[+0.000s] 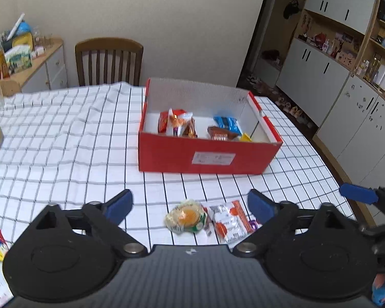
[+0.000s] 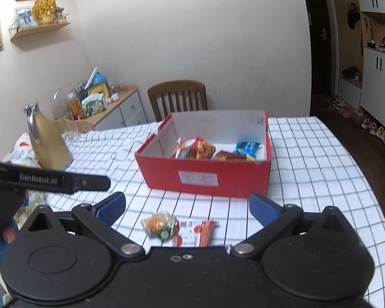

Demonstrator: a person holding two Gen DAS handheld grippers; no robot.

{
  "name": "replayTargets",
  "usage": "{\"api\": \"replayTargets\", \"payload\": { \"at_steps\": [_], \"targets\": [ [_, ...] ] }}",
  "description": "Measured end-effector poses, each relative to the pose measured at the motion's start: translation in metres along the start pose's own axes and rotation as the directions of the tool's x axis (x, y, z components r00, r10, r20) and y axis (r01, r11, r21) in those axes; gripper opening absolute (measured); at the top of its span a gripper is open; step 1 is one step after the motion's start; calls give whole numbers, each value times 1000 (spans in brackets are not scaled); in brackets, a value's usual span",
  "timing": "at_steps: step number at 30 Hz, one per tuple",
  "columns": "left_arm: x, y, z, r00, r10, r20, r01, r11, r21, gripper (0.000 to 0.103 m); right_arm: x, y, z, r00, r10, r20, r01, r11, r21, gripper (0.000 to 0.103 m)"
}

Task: Organize snacks
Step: 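Withdraw both tools from the box toward the remaining snacks, then grasp the white-orange packet with right tool while left tool grasps the egg pastry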

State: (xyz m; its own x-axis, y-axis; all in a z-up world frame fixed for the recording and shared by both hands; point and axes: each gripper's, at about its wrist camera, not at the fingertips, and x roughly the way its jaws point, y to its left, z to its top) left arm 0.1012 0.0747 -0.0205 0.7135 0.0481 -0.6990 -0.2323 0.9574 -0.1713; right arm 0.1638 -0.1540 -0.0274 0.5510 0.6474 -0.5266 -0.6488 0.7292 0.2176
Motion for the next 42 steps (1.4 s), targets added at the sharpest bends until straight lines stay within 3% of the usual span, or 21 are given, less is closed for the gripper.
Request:
{"api": "replayTargets", "payload": {
  "at_steps": [4, 11, 24, 28, 42],
  "targets": [
    [10, 4, -12, 1000, -10, -29, 10, 1000, -21, 103, 7, 4, -17, 999, -4, -33, 3, 1000, -9, 103],
    [38, 8, -29, 993, 82, -80, -80, 996, 26, 103, 24, 2, -40, 995, -22, -97, 22, 1000, -5, 103],
    [101, 16, -46, 971, 174, -165, -165, 984, 66, 103, 68, -12, -57, 977, -53, -207, 49, 998, -27, 101],
    [120, 21, -46, 962, 143, -231, -144, 990, 16, 103, 81, -11, -58, 970, -49, -239, 38, 998, -52, 99],
    [164, 23, -31, 948, 83, -307, -75, 996, 38, 102, 130, 4, -56, 947, -22, -321, -30, 987, -156, 92]
  ]
}}
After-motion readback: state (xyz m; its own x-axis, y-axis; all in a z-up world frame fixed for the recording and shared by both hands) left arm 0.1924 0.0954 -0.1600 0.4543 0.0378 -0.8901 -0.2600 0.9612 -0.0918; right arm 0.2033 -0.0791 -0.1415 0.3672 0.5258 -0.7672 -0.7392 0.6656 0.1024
